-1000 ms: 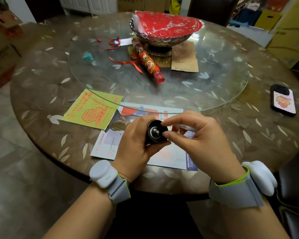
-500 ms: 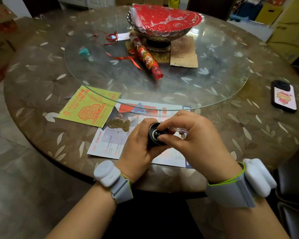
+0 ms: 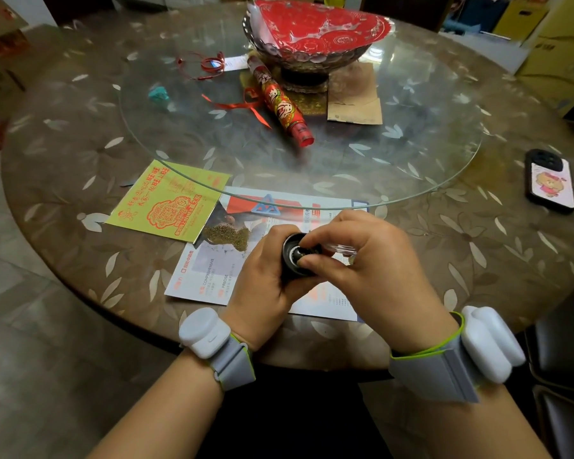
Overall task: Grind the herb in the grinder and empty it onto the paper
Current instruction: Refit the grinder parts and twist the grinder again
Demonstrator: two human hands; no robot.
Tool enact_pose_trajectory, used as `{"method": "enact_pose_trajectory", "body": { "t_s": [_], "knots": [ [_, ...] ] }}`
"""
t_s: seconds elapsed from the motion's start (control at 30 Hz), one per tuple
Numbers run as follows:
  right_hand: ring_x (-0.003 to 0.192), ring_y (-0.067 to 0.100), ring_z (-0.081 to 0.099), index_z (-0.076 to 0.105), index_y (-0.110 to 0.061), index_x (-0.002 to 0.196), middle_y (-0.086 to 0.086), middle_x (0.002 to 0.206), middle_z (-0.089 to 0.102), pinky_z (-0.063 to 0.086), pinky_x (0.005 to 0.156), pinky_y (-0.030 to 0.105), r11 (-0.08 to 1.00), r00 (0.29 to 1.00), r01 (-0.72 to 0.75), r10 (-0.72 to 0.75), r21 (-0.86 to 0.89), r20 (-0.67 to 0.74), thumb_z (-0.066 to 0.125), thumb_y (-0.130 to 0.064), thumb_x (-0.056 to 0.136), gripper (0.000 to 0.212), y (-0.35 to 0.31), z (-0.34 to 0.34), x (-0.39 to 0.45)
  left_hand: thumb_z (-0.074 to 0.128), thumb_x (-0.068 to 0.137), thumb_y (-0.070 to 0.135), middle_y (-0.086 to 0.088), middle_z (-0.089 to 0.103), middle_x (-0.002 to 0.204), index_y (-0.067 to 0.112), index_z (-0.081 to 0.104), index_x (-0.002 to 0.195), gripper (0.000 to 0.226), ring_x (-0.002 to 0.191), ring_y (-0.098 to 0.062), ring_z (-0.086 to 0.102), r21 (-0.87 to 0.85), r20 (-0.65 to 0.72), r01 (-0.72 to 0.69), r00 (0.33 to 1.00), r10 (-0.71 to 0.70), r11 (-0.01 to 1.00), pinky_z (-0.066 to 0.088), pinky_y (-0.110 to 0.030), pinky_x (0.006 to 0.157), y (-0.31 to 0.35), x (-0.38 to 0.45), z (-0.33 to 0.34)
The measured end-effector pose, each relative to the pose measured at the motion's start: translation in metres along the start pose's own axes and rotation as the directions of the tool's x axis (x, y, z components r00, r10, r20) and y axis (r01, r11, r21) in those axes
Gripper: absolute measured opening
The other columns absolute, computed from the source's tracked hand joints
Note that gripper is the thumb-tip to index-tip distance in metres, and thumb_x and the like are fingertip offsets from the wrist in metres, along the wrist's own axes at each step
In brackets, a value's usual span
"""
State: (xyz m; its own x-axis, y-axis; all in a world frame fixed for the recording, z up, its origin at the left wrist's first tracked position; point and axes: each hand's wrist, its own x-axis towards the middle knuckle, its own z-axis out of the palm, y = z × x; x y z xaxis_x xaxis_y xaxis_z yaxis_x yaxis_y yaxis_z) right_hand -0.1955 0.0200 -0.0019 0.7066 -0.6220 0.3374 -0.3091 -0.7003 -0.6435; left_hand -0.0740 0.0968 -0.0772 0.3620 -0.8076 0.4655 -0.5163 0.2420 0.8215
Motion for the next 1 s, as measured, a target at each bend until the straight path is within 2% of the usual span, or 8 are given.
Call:
{"method": "enact_pose_trajectory", "body": {
  "t_s": [0.13,0.3,0.6,0.7,1.0],
  "knots": [
    [0.075,0.018,0.057,0.075,-0.023,0.081,-0.004,0.071,0.060,0.048,0.067,0.033,1.000,1.000,0.010,-0.011,-0.018,-0.029,0.070,-0.029,0.069,0.015,-0.001,0.003,0.000,0.062,0.083,0.037,0.005,0.054,0.096,0.021,0.045,0.109,0.035,0.084,-0.021,0.057,0.002,-0.009,0.002,1.000,-0.002,1.000,0.048,-0.034,0.073,-0.001,0.000,0.001],
    [0.073,0.019,0.057,0.075,-0.021,0.079,-0.002,0.070,0.060,0.048,0.065,0.033,0.998,0.997,0.035,-0.037,-0.044,-0.067,0.071,-0.028,0.070,0.012,-0.002,0.005,-0.001,0.062,0.083,0.037,-0.005,0.058,0.095,0.022,0.044,0.109,0.034,0.082,-0.023,0.057,0.006,-0.023,0.002,1.000,-0.002,1.000,0.048,-0.034,0.072,-0.003,-0.002,0.003],
    [0.071,0.018,0.056,0.074,-0.019,0.075,-0.003,0.068,0.058,0.045,0.067,0.032,0.997,0.992,0.016,-0.026,-0.079,-0.126,0.071,-0.028,0.070,0.011,-0.005,0.010,-0.004,0.059,0.082,0.035,-0.001,0.056,0.095,0.023,0.044,0.109,0.033,0.081,-0.016,0.055,0.000,-0.054,0.003,0.999,-0.003,1.000,0.044,-0.017,0.072,-0.007,-0.002,0.004],
    [0.071,0.021,0.056,0.074,-0.017,0.074,-0.001,0.068,0.059,0.048,0.065,0.035,0.997,0.988,0.004,-0.015,-0.076,-0.154,0.072,-0.027,0.070,0.011,-0.007,0.013,-0.006,0.059,0.083,0.035,-0.002,0.056,0.095,0.023,0.044,0.109,0.032,0.078,-0.017,0.055,0.001,-0.062,0.007,0.998,-0.007,1.000,0.045,-0.020,0.070,-0.007,-0.004,0.005],
    [0.070,0.020,0.054,0.071,-0.017,0.068,-0.001,0.066,0.059,0.044,0.066,0.033,0.995,0.972,-0.058,0.038,-0.083,-0.233,0.073,-0.030,0.069,0.013,-0.010,0.020,-0.010,0.056,0.083,0.037,-0.006,0.057,0.096,0.023,0.043,0.109,0.032,0.082,-0.021,0.056,0.028,-0.092,0.012,0.996,-0.009,1.000,0.046,-0.025,0.072,-0.005,-0.006,0.007]
  ]
}}
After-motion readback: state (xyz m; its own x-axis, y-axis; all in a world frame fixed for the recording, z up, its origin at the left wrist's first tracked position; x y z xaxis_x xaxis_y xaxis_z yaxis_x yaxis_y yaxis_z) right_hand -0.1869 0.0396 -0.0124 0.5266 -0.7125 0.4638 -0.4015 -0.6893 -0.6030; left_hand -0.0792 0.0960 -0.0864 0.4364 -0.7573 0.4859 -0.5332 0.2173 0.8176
